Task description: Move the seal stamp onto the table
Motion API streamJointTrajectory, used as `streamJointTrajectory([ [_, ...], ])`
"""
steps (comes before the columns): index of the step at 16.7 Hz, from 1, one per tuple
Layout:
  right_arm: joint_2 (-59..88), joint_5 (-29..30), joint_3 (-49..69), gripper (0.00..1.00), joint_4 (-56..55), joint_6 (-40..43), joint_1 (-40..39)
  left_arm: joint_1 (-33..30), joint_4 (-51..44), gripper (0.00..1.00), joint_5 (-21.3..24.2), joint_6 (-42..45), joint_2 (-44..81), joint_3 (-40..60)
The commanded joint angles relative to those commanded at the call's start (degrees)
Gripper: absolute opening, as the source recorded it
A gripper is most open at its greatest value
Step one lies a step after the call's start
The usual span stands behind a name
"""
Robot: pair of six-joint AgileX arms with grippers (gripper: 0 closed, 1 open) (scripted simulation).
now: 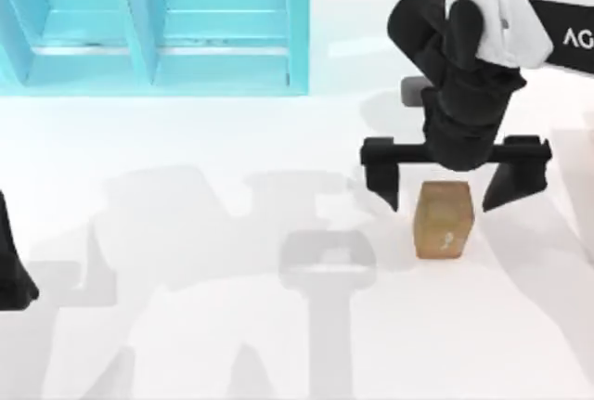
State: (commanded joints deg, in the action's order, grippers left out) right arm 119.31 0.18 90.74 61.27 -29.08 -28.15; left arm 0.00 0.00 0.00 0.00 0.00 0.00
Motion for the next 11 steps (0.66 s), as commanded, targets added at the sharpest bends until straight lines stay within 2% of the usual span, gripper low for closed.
streamJointTrajectory([
  [6, -1.77, -0.06, 17.55, 1.00, 20.54, 0.14, 0.22, 0.00, 0.00, 1.00, 0.00, 0.00, 0.00, 0.00],
  [11, -3.01, 0.00, 23.29, 1.00, 26.35, 0.24, 0.50, 0.00, 0.00, 1.00, 0.00, 0.00, 0.00, 0.00],
])
